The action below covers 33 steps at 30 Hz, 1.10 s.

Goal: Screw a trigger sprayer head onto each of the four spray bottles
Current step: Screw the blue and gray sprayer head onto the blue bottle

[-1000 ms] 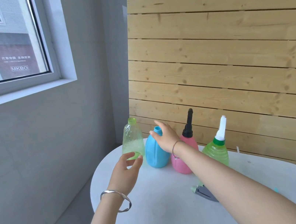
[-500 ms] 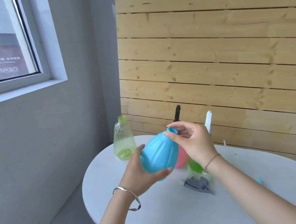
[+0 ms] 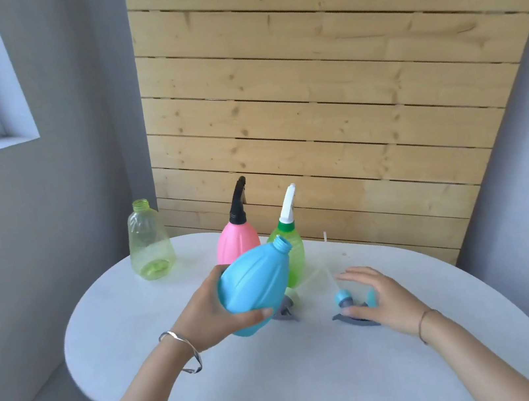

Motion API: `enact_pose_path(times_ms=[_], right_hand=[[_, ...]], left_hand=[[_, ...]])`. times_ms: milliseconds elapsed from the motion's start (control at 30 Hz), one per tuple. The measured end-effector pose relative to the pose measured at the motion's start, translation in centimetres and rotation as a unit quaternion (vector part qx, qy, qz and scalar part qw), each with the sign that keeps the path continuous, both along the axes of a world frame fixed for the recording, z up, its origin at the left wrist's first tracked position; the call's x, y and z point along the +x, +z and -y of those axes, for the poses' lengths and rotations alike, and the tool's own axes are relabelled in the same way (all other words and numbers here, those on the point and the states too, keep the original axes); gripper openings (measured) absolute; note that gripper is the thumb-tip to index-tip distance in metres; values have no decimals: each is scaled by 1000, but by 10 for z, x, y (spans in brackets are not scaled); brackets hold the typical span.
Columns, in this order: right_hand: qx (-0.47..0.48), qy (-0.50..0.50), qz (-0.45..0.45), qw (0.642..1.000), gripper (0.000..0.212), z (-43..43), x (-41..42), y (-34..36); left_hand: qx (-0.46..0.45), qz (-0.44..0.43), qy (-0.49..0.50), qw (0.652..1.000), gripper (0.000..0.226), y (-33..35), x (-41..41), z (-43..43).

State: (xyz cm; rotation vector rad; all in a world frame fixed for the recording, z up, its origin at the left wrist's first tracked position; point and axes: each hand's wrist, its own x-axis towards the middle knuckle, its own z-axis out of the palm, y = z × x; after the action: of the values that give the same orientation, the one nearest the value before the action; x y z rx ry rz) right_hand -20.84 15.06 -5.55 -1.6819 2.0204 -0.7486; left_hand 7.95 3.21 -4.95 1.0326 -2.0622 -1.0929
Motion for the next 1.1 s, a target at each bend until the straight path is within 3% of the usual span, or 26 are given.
enact_pose_path(times_ms=[100, 200, 333, 433, 533, 733, 933, 1100], right_hand=[[37, 19, -51, 998, 54, -3, -7, -21], [9, 34, -101, 994, 49, 0, -5, -31], [-27, 20, -100, 994, 43, 3, -8, -34], [-97, -74, 41, 992, 37, 3, -11, -21], [-193, -142, 151, 959, 30, 3, -8, 2], [-325, -61, 285, 900, 30, 9, 27, 56], [-279, -22, 474, 835, 36, 16, 43, 82], [-199, 14, 531, 824, 43, 17, 43, 85]], left_hand=[[7, -3, 11, 1000, 83, 0, -3, 0], [7, 1, 17, 1000, 81, -1, -6, 0], [16, 0, 23, 1000, 84, -2, -8, 0], [22, -1, 18, 1000, 85, -3, -10, 0], [26, -14, 17, 999, 84, -3, -13, -2], [34, -63, 31, 997, 66, 2, -17, -2], [33, -81, 59, 994, 69, 8, -5, 5], [26, -76, 101, 992, 81, 6, 15, 17]])
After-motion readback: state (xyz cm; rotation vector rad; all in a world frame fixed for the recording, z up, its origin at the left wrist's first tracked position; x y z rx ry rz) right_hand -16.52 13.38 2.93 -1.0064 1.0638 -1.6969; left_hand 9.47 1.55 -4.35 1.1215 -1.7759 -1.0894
